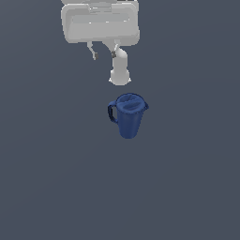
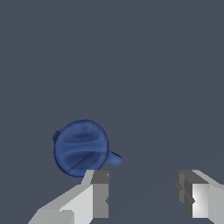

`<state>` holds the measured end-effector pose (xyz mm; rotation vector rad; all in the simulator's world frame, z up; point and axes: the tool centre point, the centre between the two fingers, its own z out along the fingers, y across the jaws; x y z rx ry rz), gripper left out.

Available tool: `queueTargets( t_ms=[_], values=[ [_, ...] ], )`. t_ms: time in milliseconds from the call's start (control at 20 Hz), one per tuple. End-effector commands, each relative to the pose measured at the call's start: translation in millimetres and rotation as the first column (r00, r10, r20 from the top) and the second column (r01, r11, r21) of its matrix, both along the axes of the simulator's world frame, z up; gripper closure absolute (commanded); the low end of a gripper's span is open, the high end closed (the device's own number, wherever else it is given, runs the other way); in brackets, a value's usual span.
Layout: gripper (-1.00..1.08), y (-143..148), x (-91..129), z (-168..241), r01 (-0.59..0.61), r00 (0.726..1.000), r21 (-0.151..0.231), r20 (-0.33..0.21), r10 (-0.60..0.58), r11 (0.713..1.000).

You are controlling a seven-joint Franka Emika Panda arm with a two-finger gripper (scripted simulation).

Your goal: Pick up the object and move it to a goal position.

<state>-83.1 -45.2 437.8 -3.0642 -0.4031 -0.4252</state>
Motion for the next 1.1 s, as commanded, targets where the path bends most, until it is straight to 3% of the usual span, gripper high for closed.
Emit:
queueTargets(
  t_ms=[0,500,1050],
  values=[
    [-0.2,-11.5,-5.0,15.5,-0.041,0.998,0.007,0.044,0.041,0.999],
    [-0.2,-59.5,-24.3,51.2,-0.204,0.96,0.045,0.205,0.191,0.978],
    [-0.2,-106.1,-34.7,37.3,-0.387,0.874,0.101,0.357,0.33,0.917]
  ],
)
